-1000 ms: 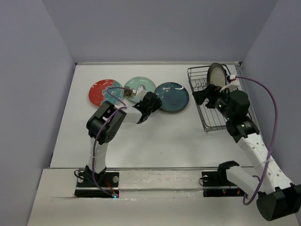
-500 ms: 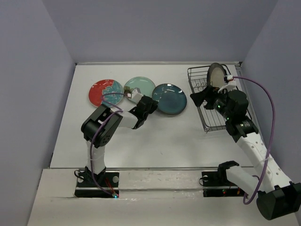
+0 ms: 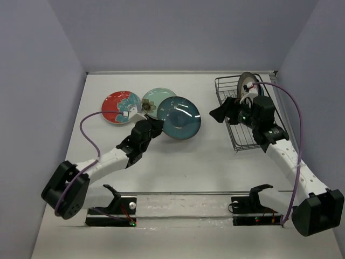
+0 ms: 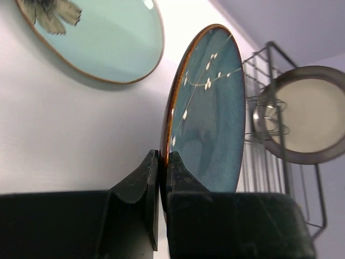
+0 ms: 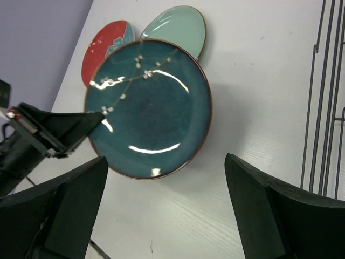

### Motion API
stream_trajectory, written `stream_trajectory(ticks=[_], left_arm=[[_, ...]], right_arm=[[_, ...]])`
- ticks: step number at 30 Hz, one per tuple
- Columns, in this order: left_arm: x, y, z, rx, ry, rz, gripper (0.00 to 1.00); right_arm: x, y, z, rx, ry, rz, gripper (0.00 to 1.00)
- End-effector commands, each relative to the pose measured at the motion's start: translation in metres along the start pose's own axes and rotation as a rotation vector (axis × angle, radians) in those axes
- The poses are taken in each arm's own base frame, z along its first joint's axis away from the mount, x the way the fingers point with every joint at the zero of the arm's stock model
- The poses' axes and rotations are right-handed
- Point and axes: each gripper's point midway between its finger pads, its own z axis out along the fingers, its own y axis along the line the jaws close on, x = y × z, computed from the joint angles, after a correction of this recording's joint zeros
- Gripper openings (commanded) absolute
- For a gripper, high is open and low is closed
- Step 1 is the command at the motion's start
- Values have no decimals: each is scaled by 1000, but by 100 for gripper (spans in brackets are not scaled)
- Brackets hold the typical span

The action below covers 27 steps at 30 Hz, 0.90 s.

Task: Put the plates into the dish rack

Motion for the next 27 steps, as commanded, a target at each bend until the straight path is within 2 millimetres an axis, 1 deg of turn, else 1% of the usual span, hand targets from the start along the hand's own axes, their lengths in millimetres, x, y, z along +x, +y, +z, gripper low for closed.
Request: stream_trajectory(ticks=[1, 2, 3, 4, 5, 6, 8, 9, 11, 13, 15, 16, 17, 18, 19, 20, 21, 22, 23, 24, 25, 26, 27], left_arm=[[-75, -84, -48, 310, -191, -112, 6], [-80, -88, -59, 339, -196, -105, 6], [-80, -90, -63, 351, -188, -101, 6], [-77, -93, -68, 376, -167, -95, 6], [-76, -93, -72, 388, -157, -93, 6], [-78, -99, -81, 424, -149, -98, 6], [-76, -100, -88, 447, -134, -104, 6], [-79, -105, -96, 477, -131, -112, 6], [-83, -110, -108, 516, -130, -124, 6], [-81, -116, -116, 557, -106, -123, 6], [-83, -123, -126, 596, -102, -119, 6], [-84, -125, -131, 614, -96, -119, 6], [-86, -127, -135, 627, -100, -126, 6], [-92, -132, -145, 656, -115, -129, 6], [-94, -134, -149, 671, -116, -126, 6], [-97, -137, -156, 689, -116, -121, 6], [-99, -138, -158, 692, -118, -120, 6], [-97, -141, -161, 704, -107, -112, 6], [-98, -143, -163, 709, -101, -106, 6], [-98, -144, -164, 713, -97, -103, 6], [-94, -148, -168, 738, -70, -90, 11], [-93, -148, -169, 739, -64, -85, 19], [-94, -147, -169, 729, -69, -72, 42]], right_arm=[[4, 21, 8, -105, 51, 3, 95], [11, 20, 10, -116, 67, 16, 96], [14, 29, 12, -158, 77, 10, 96], [22, 34, 16, -171, 102, 9, 96], [24, 35, 19, -170, 109, 7, 97], [25, 37, 21, -172, 115, 2, 97], [35, 39, 27, -179, 148, 15, 98], [36, 39, 30, -181, 150, 19, 98], [48, 43, 35, -193, 186, 27, 98], [49, 47, 37, -227, 184, 41, 98], [59, 55, 38, -286, 207, 58, 98], [56, 61, 39, -320, 193, 54, 98], [63, 61, 39, -336, 211, 80, 98], [66, 63, 39, -352, 220, 89, 98], [64, 66, 39, -372, 211, 96, 95], [66, 73, 36, -426, 210, 91, 86], [70, 75, 33, -442, 234, 110, 86], [65, 82, 32, -480, 218, 120, 76], [65, 85, 30, -503, 220, 124, 67], [66, 88, 28, -524, 224, 130, 53], [61, 97, 22, -568, 215, 132, 35], [60, 100, 20, -584, 209, 132, 26], [57, 102, 18, -593, 199, 131, 7]])
